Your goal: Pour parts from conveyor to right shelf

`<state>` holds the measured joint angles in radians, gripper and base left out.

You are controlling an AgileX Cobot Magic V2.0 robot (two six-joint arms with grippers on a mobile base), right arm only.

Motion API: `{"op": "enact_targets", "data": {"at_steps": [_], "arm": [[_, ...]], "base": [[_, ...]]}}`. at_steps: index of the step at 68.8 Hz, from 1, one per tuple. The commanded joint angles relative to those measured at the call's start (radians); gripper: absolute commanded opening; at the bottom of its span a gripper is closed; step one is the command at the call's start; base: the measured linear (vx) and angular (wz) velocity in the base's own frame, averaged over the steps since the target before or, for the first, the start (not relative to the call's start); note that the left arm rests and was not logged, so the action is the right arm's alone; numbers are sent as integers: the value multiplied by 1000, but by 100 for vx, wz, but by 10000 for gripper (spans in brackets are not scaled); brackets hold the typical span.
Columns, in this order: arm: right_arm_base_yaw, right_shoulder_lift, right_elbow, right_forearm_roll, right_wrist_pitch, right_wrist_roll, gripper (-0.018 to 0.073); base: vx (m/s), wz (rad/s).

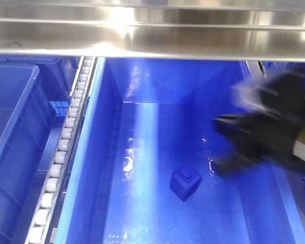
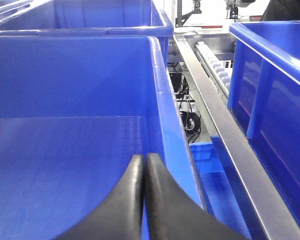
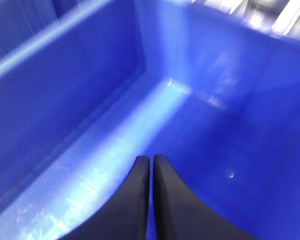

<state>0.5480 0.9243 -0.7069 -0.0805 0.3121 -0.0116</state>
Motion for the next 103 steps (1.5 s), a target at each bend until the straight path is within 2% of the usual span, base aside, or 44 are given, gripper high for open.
{"op": "enact_targets", "data": {"at_steps": [1, 27, 33, 41, 47, 68, 73, 89, 103], "arm": [[-2, -93, 31, -33, -79, 0, -10], [-2, -301, 239, -40, -73, 0, -10], [-8, -354, 278, -28, -113, 0, -10], [-77, -456, 338, -18, -247, 0, -10], [-166, -549, 393, -24, -312, 0, -10], [-428, -822, 502, -19, -254, 0, -10], [-469, -868, 519, -19, -254, 0, -10], [-541, -953, 610, -18, -275, 0, -10], [-541, -953, 716, -15, -354, 0, -10]], "base": [[0, 0], [0, 0], [0, 0], [0, 0], [0, 0], [0, 0], [0, 0], [0, 0], [0, 0]]}}
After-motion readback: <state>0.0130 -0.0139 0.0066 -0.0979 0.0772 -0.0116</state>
